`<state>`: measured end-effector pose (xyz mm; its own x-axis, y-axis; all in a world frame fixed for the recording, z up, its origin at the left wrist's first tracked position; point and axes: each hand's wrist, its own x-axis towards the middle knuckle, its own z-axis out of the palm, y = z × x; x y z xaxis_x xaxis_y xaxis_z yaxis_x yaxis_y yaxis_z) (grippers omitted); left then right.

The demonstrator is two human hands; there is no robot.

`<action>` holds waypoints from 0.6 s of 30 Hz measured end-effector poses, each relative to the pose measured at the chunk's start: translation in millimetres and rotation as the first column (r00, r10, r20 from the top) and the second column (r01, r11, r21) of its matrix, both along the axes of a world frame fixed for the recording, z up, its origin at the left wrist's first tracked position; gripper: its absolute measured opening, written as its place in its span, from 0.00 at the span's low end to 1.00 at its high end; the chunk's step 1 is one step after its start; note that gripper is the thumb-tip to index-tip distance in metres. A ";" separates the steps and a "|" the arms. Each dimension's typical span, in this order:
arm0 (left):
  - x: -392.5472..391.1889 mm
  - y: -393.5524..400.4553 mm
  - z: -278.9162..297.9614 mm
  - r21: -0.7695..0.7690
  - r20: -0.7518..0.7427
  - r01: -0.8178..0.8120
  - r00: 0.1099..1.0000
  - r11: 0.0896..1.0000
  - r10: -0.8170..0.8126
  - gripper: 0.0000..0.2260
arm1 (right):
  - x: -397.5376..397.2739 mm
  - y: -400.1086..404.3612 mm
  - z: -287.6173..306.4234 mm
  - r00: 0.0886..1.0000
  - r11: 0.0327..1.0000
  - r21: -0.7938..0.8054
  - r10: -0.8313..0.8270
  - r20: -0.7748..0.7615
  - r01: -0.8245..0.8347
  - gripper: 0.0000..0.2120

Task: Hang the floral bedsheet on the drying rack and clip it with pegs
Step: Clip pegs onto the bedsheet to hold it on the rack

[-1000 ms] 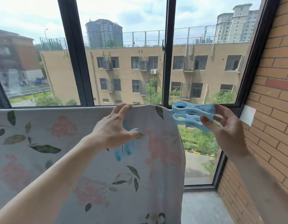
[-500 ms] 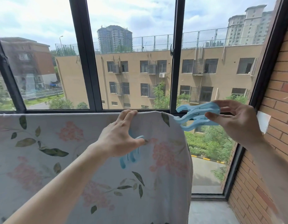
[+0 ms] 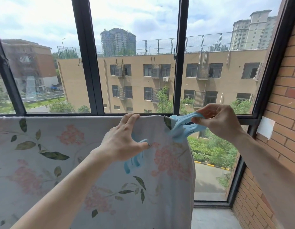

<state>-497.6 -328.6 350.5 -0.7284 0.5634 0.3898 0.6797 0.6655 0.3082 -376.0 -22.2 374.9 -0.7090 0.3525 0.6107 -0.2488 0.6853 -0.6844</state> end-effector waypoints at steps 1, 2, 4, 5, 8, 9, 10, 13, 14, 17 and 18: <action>0.2 -0.9 0.5 0.000 0.001 -0.005 1.000 1.000 0.005 0.41 | -1.8 -0.4 -1.4 1.000 1.000 -0.023 0.003 -0.004 -0.003 0.14; 0.4 -2.0 1.1 -0.001 0.003 -0.008 1.000 1.000 0.008 0.41 | -3.0 -0.5 -2.6 1.000 0.999 -0.043 0.009 -0.008 -0.009 0.13; 0.9 -3.8 1.4 -0.004 0.011 -0.010 1.000 1.000 0.010 0.41 | -3.7 0.5 -6.0 1.000 0.998 -0.068 0.011 0.002 -0.011 0.10; 1.4 -5.4 1.5 -0.004 0.014 -0.012 1.000 1.000 0.012 0.41 | -3.7 0.7 -6.6 1.000 0.997 -0.076 0.006 0.019 -0.004 0.10; 0.9 -7.4 1.1 0.000 0.016 -0.011 1.000 1.000 0.011 0.42 | -2.7 3.9 -6.6 0.989 0.993 -0.114 0.041 0.141 -0.025 0.15; 0.3 -8.4 1.1 0.004 0.015 -0.011 1.000 1.000 0.011 0.41 | -2.4 3.9 -6.8 0.979 0.989 -0.140 0.075 0.192 -0.048 0.20; -0.7 -8.5 0.6 0.007 0.016 -0.010 1.000 1.000 0.010 0.41 | -2.6 4.8 -7.8 0.969 0.986 -0.158 0.094 0.231 -0.058 0.25; 0.5 -6.6 -0.9 0.007 0.031 0.003 1.000 1.000 -0.004 0.42 | -1.4 3.2 -16.8 0.961 0.996 -0.089 0.011 0.276 0.014 0.36; 2.9 -4.3 -1.0 0.002 0.037 0.016 0.999 1.000 -0.016 0.42 | 0.7 0.6 -20.9 0.962 0.997 -0.028 -0.067 0.264 0.077 0.38; 6.7 0.5 0.2 -0.009 0.049 0.067 0.997 0.998 -0.066 0.43 | 7.8 -19.9 -33.1 0.954 0.943 0.168 -0.299 0.038 0.289 0.41; 6.2 -0.9 0.3 -0.001 0.057 0.086 0.995 0.996 -0.086 0.43 | 9.1 -31.2 -37.2 0.945 0.918 0.223 -0.320 -0.075 0.328 0.40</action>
<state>-491.5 -329.5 350.8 -0.6984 0.6260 0.3469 0.7157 0.6068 0.3458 -366.9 -53.4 337.7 -0.5557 0.4070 0.7250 -0.0081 0.8693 -0.4942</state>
